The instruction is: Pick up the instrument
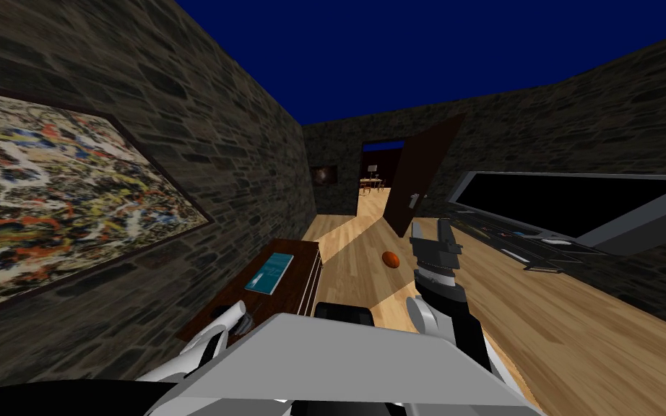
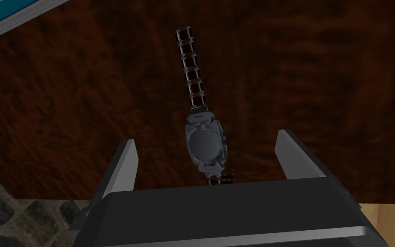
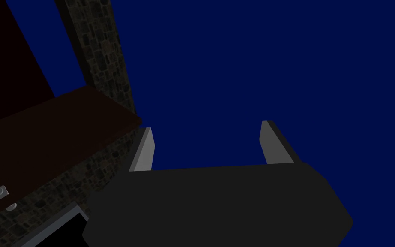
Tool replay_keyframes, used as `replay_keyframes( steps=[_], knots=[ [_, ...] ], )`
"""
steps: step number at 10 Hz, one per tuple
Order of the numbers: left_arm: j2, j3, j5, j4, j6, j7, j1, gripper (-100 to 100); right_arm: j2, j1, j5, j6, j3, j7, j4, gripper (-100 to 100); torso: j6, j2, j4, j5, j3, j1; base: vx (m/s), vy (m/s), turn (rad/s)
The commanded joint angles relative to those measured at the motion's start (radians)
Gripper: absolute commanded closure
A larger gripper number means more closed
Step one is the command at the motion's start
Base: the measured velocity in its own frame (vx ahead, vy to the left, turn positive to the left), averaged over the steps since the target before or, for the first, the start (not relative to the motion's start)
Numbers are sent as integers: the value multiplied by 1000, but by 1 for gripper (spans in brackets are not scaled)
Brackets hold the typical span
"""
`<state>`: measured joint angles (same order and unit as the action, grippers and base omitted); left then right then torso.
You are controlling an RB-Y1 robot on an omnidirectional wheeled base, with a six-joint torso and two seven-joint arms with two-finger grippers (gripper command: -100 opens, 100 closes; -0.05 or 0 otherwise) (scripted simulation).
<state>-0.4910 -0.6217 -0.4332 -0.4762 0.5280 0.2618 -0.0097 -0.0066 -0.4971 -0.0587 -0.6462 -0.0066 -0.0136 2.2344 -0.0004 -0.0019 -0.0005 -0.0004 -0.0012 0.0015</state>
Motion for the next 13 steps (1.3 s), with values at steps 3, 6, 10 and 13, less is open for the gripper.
replay_keyframes(
  steps=[3, 6, 10, 13],
  knots=[
    [13, 25, -10, -38, -5, 20, 40, -100, 0, 0, 0, 0, 0, 0, 0, 0, 0, 2, 0, 0, 1, -1, 20, 15, -7],
    [39, 77, -28, -116, -21, 63, 121, -100, 0, 0, 0, 0, 0, 0, 0, 0, 0, -3, -1, 1, -2, 4, 89, 68, -12],
    [92, 180, -64, -270, -52, 148, 274, -100, 0, 0, 0, 0, 0, 0, 0, 0, 0, -2, -1, 1, -1, 2, 82, 54, -12],
    [106, 206, -73, -308, -59, 169, 322, -100, 0, 0, 0, 0, 0, 0, 0, 0, 0, 2, 0, 0, 1, -1, 28, 11, -5]
  ],
)
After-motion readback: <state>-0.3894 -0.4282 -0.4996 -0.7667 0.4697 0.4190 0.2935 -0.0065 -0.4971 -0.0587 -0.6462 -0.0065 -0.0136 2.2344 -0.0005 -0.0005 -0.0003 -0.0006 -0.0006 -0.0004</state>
